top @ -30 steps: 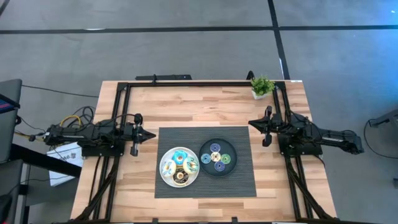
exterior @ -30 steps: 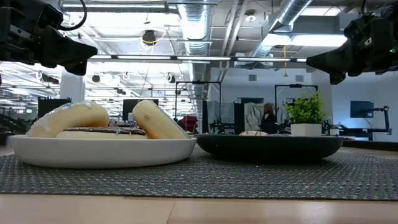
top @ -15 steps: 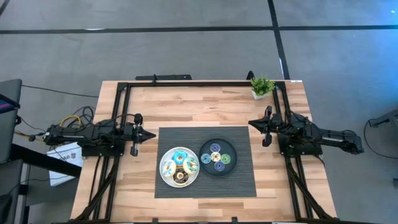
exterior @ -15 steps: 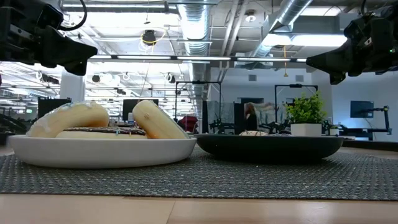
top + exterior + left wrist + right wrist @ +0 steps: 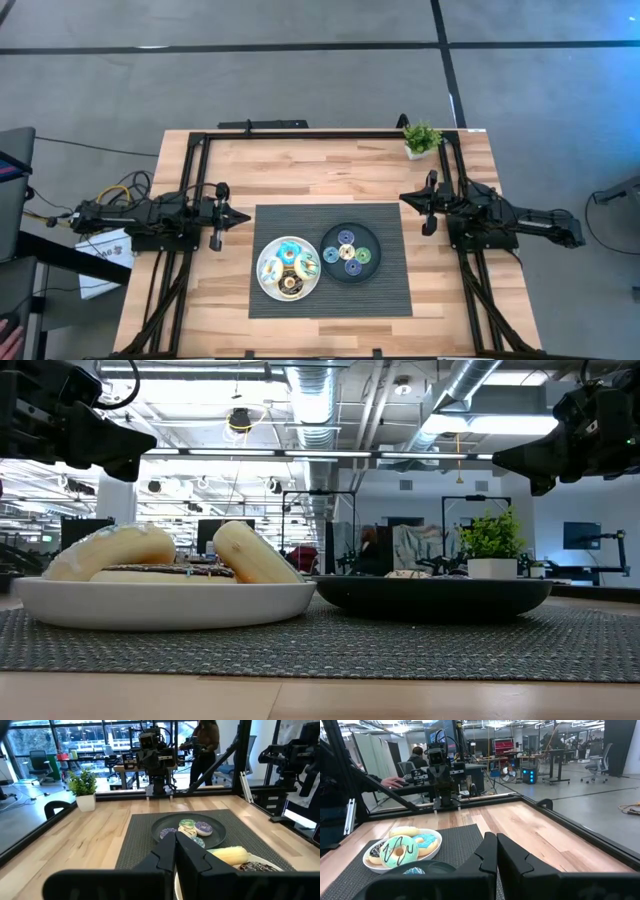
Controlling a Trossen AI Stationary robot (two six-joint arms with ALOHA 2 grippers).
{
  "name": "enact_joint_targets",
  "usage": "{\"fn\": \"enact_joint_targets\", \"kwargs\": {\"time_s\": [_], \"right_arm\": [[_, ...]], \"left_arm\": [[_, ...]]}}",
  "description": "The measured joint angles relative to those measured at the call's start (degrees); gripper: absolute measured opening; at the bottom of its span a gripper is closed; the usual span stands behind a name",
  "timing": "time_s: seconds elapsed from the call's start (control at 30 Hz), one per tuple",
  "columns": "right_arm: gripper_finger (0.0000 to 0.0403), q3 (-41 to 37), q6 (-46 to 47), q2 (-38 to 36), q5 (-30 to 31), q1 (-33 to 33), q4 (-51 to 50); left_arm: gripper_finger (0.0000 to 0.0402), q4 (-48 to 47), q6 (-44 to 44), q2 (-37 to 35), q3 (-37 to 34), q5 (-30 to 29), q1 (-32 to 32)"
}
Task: Pick & Place donuts
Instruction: Return to Home Position
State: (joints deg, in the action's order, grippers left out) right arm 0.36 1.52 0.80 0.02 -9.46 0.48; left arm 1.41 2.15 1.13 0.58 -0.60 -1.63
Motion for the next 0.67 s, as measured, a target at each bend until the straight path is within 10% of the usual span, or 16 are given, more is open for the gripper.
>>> {"fn": "enact_joint_targets", "kwargs": {"time_s": [0.67], "right_arm": [[0.0,0.0,0.0,0.0,0.01,-0.02,0.02]], "left_arm": [[0.0,0.0,0.64,0.0,0.0,0.0,0.0]]}}
